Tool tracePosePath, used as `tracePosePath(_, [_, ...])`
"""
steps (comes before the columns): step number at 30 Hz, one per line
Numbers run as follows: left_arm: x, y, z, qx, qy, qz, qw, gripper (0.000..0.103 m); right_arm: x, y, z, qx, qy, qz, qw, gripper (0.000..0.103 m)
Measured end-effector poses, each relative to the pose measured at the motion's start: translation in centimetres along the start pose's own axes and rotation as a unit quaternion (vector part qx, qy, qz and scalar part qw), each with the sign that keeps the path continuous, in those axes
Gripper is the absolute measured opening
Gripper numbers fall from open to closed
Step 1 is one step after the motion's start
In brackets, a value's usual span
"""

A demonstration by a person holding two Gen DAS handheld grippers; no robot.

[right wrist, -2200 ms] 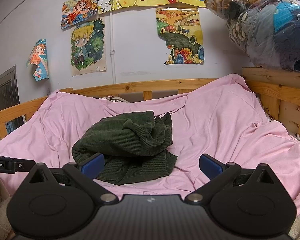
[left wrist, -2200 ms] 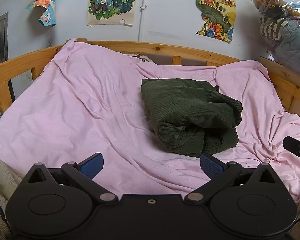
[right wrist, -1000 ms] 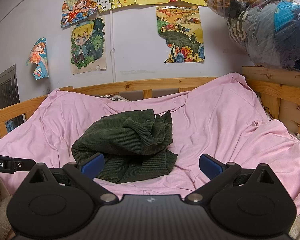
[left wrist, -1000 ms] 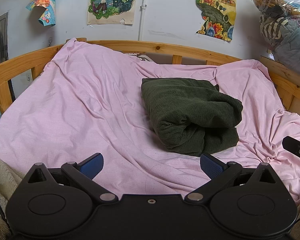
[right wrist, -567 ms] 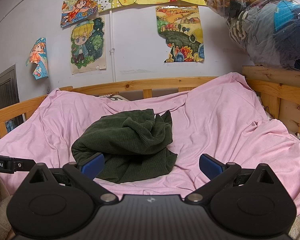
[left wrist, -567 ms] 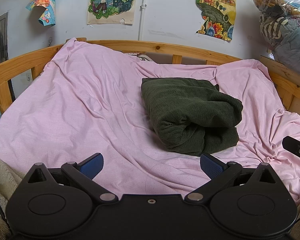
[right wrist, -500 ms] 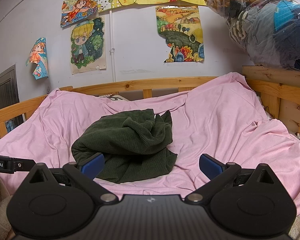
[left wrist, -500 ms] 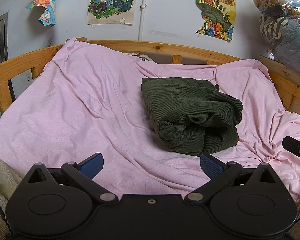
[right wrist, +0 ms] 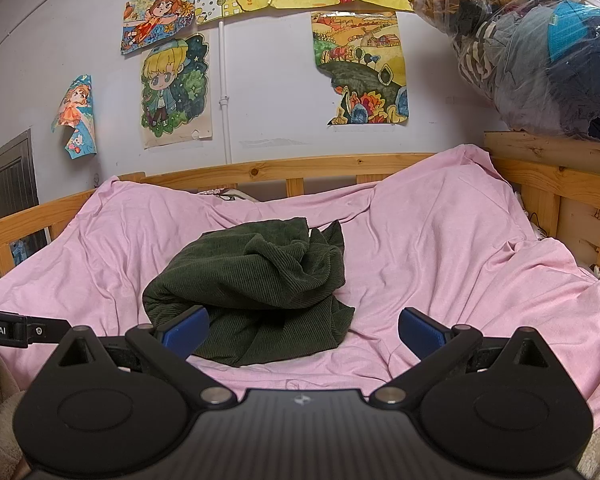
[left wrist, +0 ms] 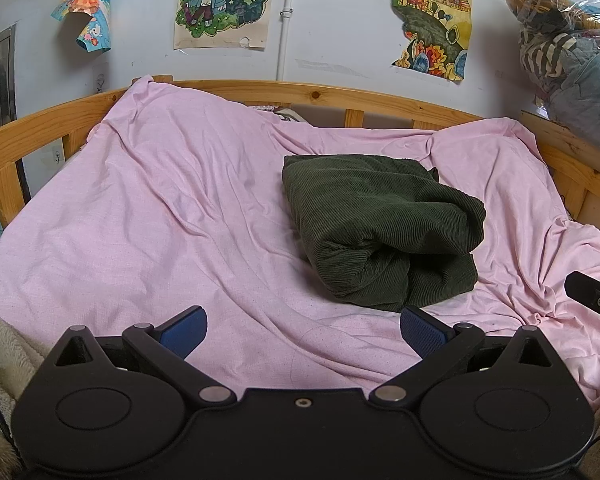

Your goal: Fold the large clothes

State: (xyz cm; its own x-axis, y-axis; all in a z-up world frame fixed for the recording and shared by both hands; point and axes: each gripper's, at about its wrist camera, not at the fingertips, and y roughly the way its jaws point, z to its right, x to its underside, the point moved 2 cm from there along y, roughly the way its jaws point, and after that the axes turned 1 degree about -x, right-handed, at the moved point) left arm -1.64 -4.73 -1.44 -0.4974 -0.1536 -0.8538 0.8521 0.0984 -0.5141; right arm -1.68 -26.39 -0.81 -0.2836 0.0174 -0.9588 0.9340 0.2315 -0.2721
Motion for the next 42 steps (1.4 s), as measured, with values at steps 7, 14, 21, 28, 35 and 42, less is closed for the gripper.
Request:
tracePosePath(7, [0.0,0.0,0.0,0.001,0.0,0.0,1.0,0.102,0.0,0.0,0.0,0.0,0.0,0.0,1.0,0.103])
tracePosePath(14, [0.0,0.0,0.0,0.0,0.0,0.0,1.0,0.102,-0.1,0.0,0.0,0.0,0.0,-0.001,1.0,0.103])
tracePosePath(21, [0.3,0.0,0.0,0.001,0.0,0.002,1.0,0.102,-0.1,0.0,0.1,0.0,0.0,-0.001,1.0,0.103])
tracePosePath(28, [0.4,0.8,0.2,-0.007,0.01,-0.04,0.9991,0.102,0.2,0.0,0.0,0.0,0.0,-0.003,1.0,0.103])
tracePosePath(35, [0.3,0.6,0.1,-0.013,0.007,-0.038,0.9992,0.102,0.6,0.5,0.1,0.003,-0.002,-0.018,1.0,0.103])
tracePosePath(42, [0.1,0.8,0.0,-0.015,0.006,-0.043,0.9989,0.102,0.9,1.0,0.0,0.01,-0.008,-0.043,0.999,0.103])
